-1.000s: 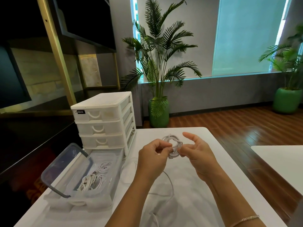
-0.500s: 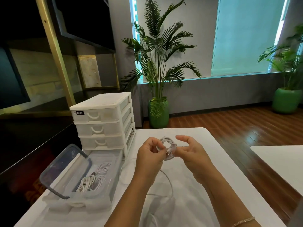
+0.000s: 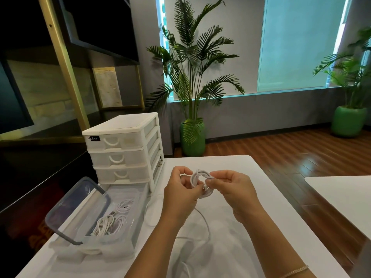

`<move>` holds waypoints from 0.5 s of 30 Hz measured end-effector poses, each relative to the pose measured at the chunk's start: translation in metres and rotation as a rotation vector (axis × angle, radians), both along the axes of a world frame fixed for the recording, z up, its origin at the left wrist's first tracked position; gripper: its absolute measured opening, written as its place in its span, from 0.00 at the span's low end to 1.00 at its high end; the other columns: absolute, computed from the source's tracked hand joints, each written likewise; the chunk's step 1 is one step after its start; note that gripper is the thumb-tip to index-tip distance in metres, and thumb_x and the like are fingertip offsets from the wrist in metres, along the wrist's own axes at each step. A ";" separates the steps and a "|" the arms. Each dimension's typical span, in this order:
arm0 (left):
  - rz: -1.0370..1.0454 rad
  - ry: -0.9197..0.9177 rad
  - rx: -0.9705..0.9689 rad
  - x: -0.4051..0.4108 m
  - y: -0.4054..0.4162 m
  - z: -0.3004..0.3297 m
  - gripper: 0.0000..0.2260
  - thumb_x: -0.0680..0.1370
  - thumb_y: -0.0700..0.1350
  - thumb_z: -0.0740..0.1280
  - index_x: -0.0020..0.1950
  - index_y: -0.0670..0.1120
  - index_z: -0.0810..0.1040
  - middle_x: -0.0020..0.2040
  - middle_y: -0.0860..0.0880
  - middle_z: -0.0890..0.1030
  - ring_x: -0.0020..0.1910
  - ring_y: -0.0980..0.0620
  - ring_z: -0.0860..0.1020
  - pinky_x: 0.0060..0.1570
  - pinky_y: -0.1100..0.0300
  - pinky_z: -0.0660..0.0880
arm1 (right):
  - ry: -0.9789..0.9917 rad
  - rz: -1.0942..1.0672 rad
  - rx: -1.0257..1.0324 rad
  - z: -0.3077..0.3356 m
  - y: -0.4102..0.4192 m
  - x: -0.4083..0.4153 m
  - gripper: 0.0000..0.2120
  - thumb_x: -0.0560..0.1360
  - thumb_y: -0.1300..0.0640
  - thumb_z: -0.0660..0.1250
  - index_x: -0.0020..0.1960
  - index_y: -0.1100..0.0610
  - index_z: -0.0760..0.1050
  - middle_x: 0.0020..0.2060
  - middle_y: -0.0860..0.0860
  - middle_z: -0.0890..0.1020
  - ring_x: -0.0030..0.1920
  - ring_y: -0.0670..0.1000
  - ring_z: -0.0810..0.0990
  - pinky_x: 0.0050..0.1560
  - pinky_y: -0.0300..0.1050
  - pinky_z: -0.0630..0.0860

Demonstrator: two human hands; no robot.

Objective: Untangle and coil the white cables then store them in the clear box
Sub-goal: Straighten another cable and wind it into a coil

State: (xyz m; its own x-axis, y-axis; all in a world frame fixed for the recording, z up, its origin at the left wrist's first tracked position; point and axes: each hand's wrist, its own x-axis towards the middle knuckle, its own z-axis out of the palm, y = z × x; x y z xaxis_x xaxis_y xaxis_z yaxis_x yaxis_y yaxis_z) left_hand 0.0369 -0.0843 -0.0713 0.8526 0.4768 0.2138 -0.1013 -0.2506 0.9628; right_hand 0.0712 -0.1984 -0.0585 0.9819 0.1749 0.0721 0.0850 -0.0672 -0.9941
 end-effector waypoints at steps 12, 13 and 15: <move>-0.207 0.073 -0.167 -0.004 -0.002 0.002 0.12 0.72 0.37 0.71 0.50 0.51 0.77 0.50 0.47 0.82 0.49 0.48 0.81 0.51 0.58 0.79 | -0.192 -0.153 -0.254 0.004 0.002 -0.009 0.21 0.70 0.58 0.72 0.62 0.58 0.75 0.54 0.56 0.82 0.46 0.51 0.80 0.52 0.45 0.78; -0.259 0.086 -0.216 -0.005 -0.001 0.004 0.12 0.73 0.36 0.70 0.52 0.50 0.78 0.51 0.46 0.82 0.50 0.47 0.81 0.53 0.56 0.79 | -0.188 -0.151 -0.243 0.004 0.001 -0.008 0.21 0.70 0.58 0.72 0.62 0.58 0.75 0.55 0.56 0.81 0.48 0.52 0.81 0.52 0.46 0.78; -0.349 0.094 -0.311 -0.008 0.002 0.008 0.10 0.75 0.35 0.67 0.52 0.47 0.80 0.50 0.46 0.83 0.50 0.47 0.81 0.56 0.54 0.77 | -0.173 -0.143 -0.221 0.005 -0.002 -0.007 0.21 0.70 0.59 0.72 0.62 0.58 0.75 0.56 0.57 0.81 0.49 0.53 0.81 0.52 0.47 0.78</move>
State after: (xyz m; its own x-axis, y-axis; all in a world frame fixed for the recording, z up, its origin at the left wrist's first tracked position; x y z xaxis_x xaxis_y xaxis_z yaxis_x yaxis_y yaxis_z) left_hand 0.0290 -0.0823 -0.0634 0.9820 0.1876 0.0204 -0.0368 0.0845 0.9957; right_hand 0.0644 -0.2001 -0.0539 0.9743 0.0661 0.2155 0.2254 -0.3031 -0.9259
